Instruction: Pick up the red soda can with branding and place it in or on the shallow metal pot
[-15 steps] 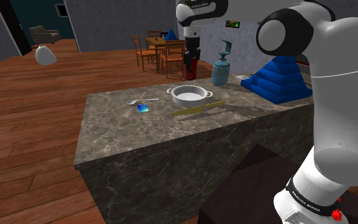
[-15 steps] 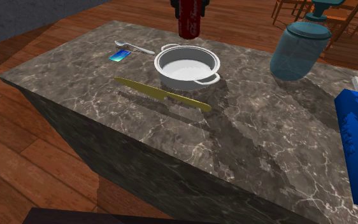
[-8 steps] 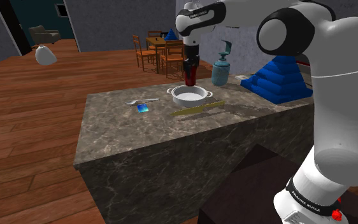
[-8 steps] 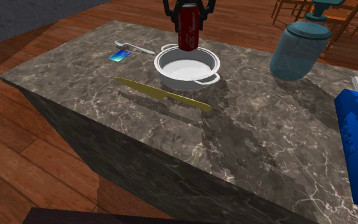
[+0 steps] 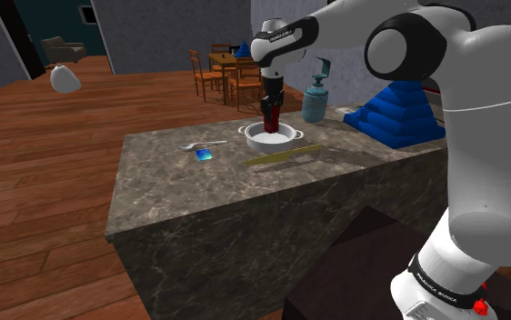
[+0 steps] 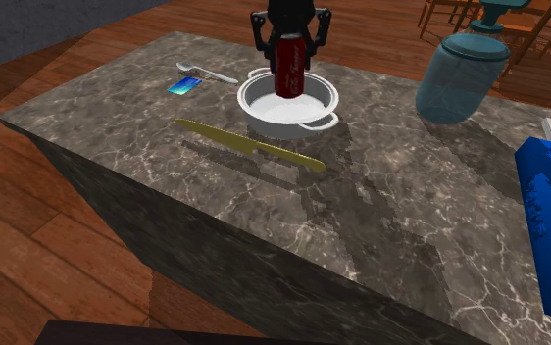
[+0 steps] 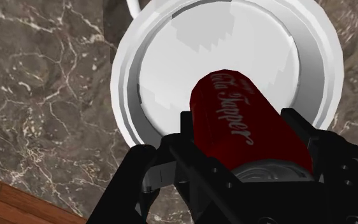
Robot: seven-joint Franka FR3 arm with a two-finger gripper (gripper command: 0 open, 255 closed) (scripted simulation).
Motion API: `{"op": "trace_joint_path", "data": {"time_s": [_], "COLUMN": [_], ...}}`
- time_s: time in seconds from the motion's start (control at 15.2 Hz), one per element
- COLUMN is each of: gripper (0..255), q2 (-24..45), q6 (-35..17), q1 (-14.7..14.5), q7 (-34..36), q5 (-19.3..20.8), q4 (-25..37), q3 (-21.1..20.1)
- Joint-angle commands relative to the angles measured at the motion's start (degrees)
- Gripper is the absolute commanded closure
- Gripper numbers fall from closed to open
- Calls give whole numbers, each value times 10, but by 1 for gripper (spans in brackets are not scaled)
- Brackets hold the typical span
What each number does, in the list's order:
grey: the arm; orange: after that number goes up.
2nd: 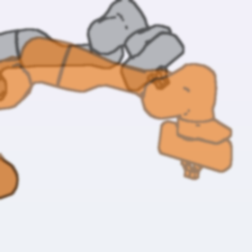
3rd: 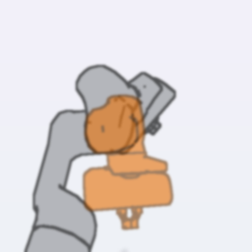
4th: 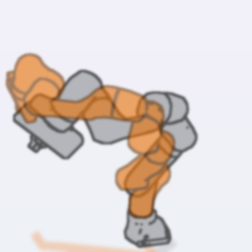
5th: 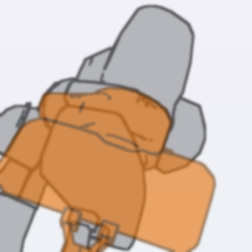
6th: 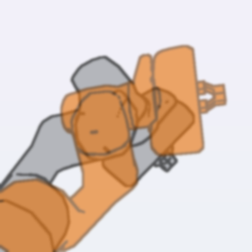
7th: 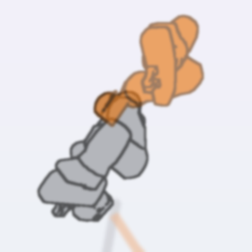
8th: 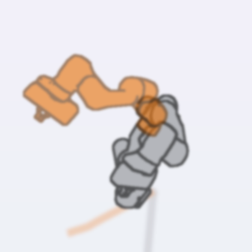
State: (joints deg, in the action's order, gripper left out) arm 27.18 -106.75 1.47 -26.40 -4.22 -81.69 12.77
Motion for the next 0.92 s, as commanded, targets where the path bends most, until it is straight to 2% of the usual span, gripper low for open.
{"op": "trace_joint_path", "data": {"time_s": [0.0, 0.46, 0.53, 0.86], "gripper": [255, 255, 0, 0], "q2": [0, 0, 1, 0], "q6": [-9, -9, -9, -9], "q1": [-1, -1, -1, -1], "q7": [0, 0, 0, 0], "q5": [0, 0, 0, 0], "q4": [-8, -8, -8, -8], "q3": [0, 0, 0, 0]}}
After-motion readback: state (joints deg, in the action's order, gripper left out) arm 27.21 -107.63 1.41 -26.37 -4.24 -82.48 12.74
